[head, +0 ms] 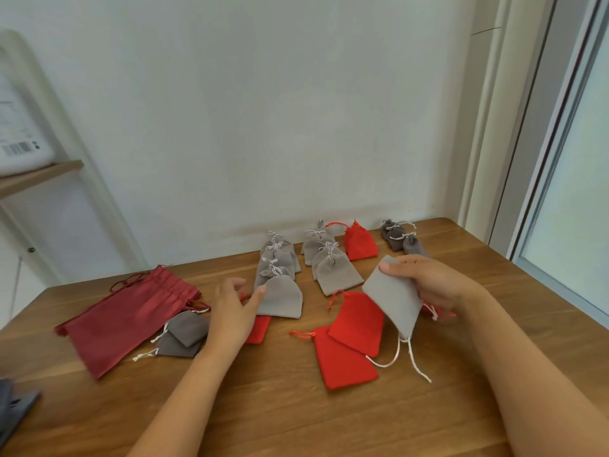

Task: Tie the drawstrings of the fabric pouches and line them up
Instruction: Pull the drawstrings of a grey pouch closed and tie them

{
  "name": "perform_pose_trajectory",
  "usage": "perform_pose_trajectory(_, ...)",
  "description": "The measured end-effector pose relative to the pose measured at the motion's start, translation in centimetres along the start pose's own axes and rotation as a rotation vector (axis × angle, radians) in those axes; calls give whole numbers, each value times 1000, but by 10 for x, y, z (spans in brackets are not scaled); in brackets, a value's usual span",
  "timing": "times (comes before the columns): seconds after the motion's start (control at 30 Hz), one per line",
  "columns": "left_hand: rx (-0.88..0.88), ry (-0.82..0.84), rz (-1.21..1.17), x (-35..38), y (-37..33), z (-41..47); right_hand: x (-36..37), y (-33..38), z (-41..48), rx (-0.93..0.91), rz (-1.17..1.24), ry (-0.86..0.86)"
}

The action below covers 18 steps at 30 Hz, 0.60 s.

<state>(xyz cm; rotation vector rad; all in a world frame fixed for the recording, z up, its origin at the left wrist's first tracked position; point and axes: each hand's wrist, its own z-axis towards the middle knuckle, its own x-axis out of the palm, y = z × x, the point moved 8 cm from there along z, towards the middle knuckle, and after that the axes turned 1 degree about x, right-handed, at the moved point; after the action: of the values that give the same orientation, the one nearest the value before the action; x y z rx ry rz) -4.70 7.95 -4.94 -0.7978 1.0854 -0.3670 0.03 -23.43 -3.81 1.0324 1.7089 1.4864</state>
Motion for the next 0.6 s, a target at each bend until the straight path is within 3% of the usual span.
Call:
perform_pose_trajectory(0.1, 58, 80, 133, 3, 10, -9, 20, -3, 5, -28, 35, 128)
perform_pose_trajectory(0.3, 32, 197, 230, -8, 18, -7, 42, -29, 7, 151, -340, 231)
perform_pose_trajectory(0.43, 127, 164, 231, -12, -11, -5, 45, -27, 3, 149, -274, 259)
perform_pose_trajectory(0.53, 171, 135, -40, -7, -55, -15, 38, -11, 8, 34, 10, 122)
perform_pose_trajectory(0.6, 79, 262, -374, 9, -83, -30, 34, 0, 11, -59, 134, 54)
